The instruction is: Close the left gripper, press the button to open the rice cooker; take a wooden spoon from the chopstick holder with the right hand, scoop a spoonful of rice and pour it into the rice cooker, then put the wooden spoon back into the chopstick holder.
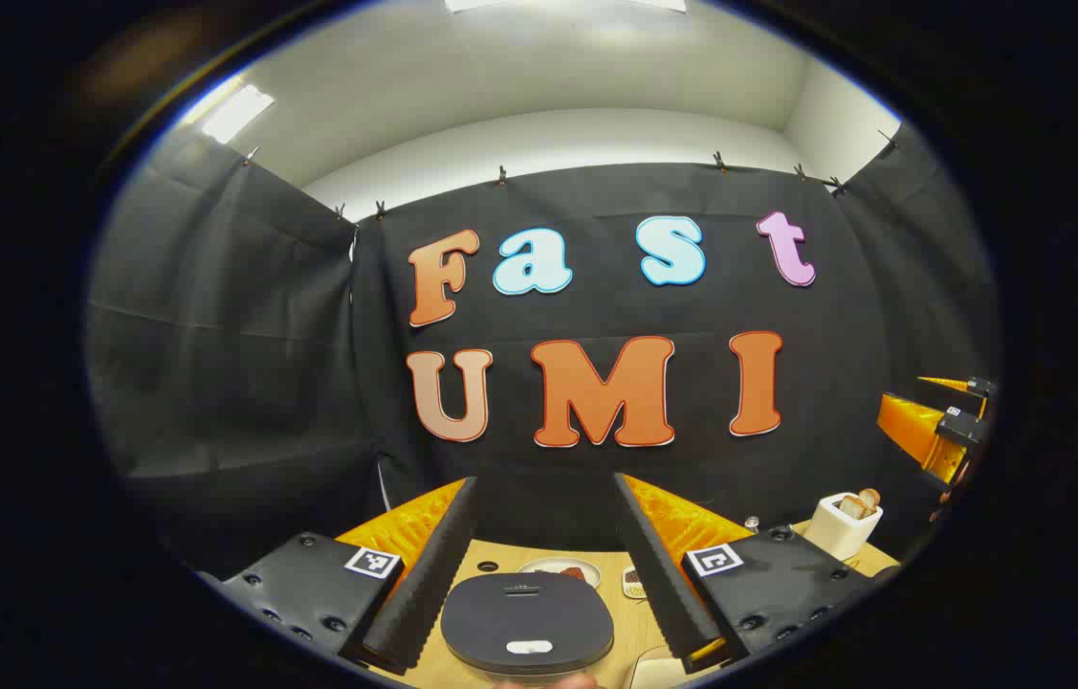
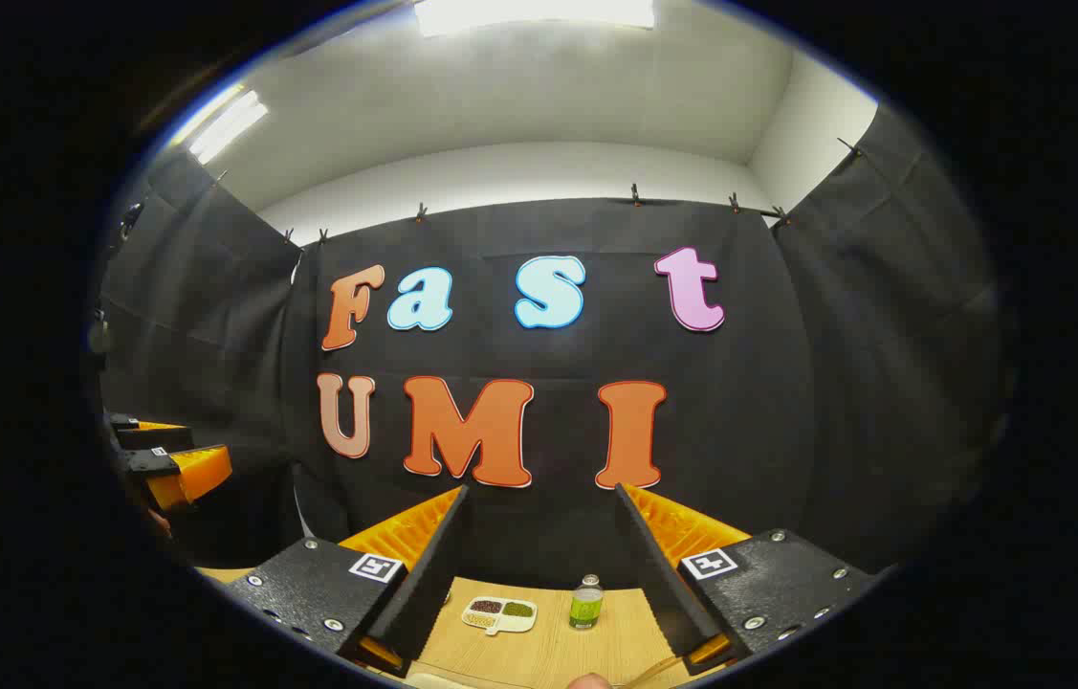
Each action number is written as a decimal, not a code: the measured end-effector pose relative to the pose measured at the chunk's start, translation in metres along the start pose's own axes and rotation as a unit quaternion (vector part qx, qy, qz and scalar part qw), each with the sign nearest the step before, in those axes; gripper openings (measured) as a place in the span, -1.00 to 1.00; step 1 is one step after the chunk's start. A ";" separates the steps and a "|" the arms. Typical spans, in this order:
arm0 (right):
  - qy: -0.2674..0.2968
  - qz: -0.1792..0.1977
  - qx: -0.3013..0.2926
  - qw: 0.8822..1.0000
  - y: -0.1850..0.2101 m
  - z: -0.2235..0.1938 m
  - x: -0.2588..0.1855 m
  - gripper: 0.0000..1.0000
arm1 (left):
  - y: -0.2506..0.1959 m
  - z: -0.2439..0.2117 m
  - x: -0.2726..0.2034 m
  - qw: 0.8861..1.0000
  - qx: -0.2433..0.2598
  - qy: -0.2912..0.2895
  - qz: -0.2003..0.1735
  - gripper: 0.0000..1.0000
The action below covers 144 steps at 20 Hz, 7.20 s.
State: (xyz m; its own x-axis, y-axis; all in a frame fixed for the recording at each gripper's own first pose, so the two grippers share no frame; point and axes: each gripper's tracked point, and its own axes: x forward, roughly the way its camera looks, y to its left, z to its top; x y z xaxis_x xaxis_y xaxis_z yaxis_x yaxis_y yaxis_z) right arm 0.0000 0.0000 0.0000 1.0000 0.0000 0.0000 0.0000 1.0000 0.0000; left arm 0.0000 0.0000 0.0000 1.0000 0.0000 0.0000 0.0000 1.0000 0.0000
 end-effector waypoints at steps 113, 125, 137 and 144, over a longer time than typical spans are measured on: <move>0.447 -0.187 0.171 0.858 -0.104 -0.392 -0.087 -0.75 | 0.028 -0.105 0.017 0.983 0.119 0.129 0.060 0.28; 0.361 -0.154 0.199 0.898 -0.078 -0.283 -0.071 -0.79 | 0.047 -0.120 0.030 0.987 0.091 0.126 0.036 0.76; 0.398 -0.100 0.104 0.906 0.031 -0.321 -0.068 -0.79 | 0.076 -0.136 0.041 0.986 0.089 0.137 0.019 1.00; 0.384 -0.177 0.024 0.906 0.025 -0.361 -0.073 -0.78 | 0.098 -0.154 0.043 0.983 0.096 0.155 0.014 0.86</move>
State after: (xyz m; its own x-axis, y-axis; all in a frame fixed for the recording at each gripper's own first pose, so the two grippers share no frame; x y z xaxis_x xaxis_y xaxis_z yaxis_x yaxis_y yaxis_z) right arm -0.0727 0.0252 -0.3606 0.6425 -0.3021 -0.7043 0.3387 0.9363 -0.0926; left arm 0.0426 0.0981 -0.1538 0.9513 0.0578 -0.3029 0.0017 0.9813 0.1925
